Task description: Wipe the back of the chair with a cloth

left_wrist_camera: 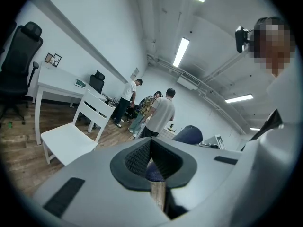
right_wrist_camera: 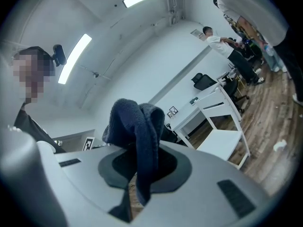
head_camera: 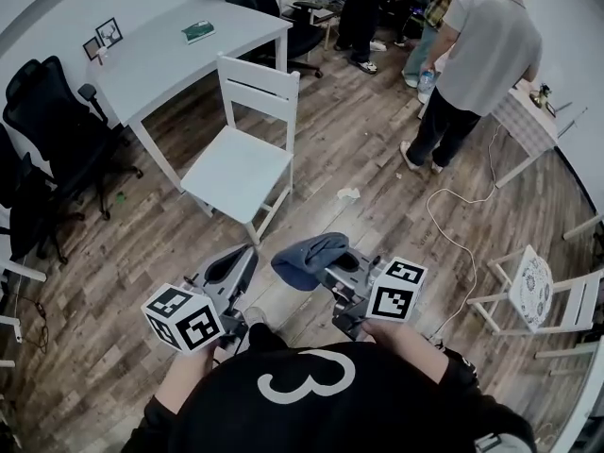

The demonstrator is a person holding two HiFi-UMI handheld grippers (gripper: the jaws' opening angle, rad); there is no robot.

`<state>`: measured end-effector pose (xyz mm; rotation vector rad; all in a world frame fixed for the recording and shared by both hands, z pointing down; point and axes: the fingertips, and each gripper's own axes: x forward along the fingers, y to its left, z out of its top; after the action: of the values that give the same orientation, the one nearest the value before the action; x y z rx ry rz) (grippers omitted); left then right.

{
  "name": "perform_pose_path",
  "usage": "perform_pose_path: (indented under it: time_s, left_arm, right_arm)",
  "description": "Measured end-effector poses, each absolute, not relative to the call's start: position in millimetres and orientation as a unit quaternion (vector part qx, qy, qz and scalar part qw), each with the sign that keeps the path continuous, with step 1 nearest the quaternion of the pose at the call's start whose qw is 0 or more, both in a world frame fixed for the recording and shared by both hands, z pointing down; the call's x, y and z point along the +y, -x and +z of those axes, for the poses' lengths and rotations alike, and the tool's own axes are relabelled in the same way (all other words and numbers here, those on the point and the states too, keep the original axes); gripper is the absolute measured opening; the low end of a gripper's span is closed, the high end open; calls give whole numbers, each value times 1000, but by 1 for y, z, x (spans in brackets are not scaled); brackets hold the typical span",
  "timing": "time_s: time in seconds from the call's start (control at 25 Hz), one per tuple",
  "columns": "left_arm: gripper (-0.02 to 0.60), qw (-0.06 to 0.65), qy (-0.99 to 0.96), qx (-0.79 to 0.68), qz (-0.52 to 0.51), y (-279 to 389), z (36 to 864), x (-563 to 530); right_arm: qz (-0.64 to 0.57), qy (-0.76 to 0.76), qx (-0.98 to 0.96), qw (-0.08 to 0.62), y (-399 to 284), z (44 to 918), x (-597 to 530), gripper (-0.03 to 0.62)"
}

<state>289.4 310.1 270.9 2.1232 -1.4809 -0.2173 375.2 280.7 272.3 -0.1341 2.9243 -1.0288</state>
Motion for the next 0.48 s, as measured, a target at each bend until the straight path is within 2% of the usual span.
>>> perform_pose_path:
  time_s: [0.48]
  left_arm:
    - [14, 286, -754, -585, -80, -103, 287, 269]
  right_arm:
    - [-350, 6, 937, -7, -188, 288, 231, 51]
